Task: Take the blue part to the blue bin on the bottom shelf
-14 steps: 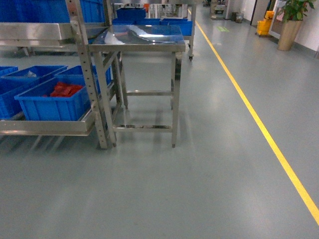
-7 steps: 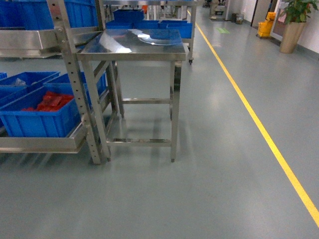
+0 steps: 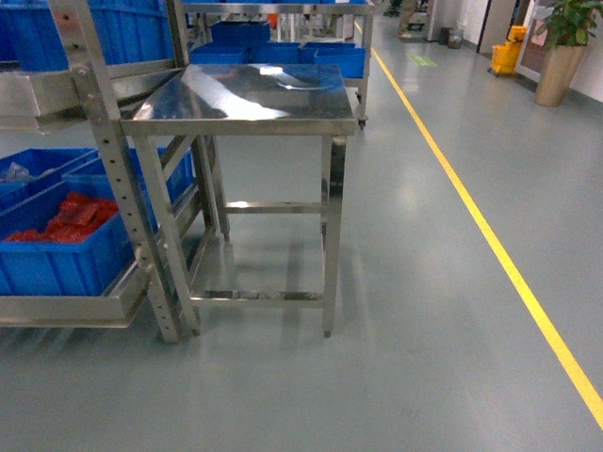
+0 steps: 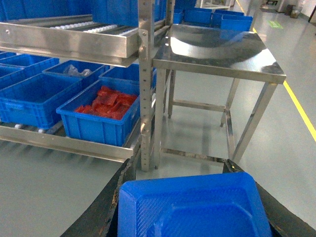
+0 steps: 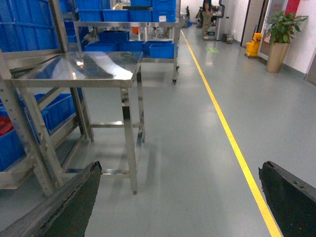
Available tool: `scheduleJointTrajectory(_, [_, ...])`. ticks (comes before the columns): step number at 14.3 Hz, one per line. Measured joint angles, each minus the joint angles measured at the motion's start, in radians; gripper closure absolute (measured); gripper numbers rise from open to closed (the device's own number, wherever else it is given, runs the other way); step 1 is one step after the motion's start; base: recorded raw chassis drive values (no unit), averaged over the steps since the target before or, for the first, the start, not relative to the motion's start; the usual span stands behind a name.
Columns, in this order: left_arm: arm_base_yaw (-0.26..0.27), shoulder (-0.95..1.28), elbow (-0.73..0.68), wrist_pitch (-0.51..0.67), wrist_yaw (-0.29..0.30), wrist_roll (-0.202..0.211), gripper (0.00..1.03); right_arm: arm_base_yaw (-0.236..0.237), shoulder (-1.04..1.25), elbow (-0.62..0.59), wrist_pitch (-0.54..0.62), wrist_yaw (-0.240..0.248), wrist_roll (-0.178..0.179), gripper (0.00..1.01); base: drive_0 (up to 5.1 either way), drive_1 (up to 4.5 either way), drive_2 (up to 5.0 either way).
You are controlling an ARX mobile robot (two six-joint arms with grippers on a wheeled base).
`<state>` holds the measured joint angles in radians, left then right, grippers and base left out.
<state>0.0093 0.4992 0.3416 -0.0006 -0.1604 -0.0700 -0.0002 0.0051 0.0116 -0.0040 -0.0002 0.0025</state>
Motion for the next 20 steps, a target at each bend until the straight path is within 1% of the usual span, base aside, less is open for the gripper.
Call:
scheduleJointTrajectory(16, [0.001, 0.001, 0.0, 0.002, 0.001, 0.0, 0.59, 0.0, 0.0, 0.0, 0.003, 0.0, 0.0, 0.03, 0.1, 4.14, -4.0])
scheduleJointTrajectory(20, [0.001, 0.004, 0.0, 0.0, 0.0, 0.0, 0.59, 0.0, 0.0, 0.0, -0.001, 0.0, 0.0, 0.03, 0.0, 0.0, 0.0])
